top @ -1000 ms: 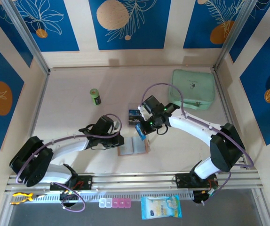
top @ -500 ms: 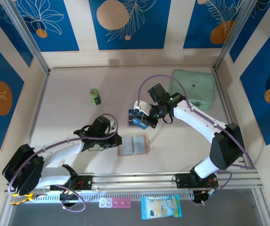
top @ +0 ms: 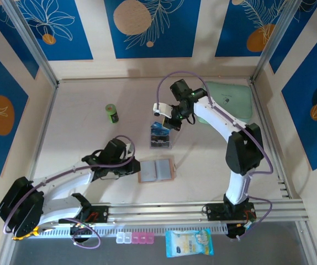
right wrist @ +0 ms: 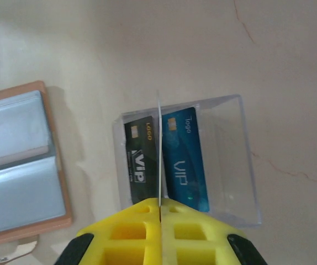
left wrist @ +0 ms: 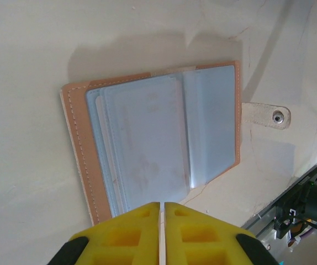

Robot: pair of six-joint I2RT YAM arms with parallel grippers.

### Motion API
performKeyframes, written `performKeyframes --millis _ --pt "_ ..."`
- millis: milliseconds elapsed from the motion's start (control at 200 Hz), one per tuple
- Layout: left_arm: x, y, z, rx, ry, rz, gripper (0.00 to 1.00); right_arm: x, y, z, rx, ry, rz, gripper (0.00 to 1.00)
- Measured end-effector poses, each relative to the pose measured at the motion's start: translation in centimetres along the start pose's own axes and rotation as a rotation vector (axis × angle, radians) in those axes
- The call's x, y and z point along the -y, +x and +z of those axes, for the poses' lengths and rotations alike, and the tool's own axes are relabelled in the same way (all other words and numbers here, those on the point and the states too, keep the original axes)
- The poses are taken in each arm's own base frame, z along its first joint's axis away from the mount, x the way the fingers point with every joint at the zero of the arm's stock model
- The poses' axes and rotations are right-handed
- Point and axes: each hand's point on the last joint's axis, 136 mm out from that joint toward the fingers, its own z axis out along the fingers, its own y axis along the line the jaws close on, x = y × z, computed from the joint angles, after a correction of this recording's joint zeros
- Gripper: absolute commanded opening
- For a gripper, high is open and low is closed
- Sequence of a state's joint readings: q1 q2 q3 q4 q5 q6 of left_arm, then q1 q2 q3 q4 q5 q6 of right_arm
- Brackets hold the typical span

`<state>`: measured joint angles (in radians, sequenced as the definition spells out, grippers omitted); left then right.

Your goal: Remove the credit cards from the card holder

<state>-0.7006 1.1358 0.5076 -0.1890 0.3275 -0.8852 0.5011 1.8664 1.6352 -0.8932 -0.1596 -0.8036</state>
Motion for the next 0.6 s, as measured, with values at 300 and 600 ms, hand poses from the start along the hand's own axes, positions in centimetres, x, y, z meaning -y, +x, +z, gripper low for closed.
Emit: performKeyframes --millis 300,600 --pt "-0.7 0.3 0.1 -0.002 -0.014 -0.012 0.11 1.5 1.4 2.4 -0.075 -0.033 0.002 0.00" --pt "-0.6 0.4 -0.1 0.004 -0.007 -0.009 0.12 1.5 2.5 3.5 -0.115 -0.052 0.016 0.18"
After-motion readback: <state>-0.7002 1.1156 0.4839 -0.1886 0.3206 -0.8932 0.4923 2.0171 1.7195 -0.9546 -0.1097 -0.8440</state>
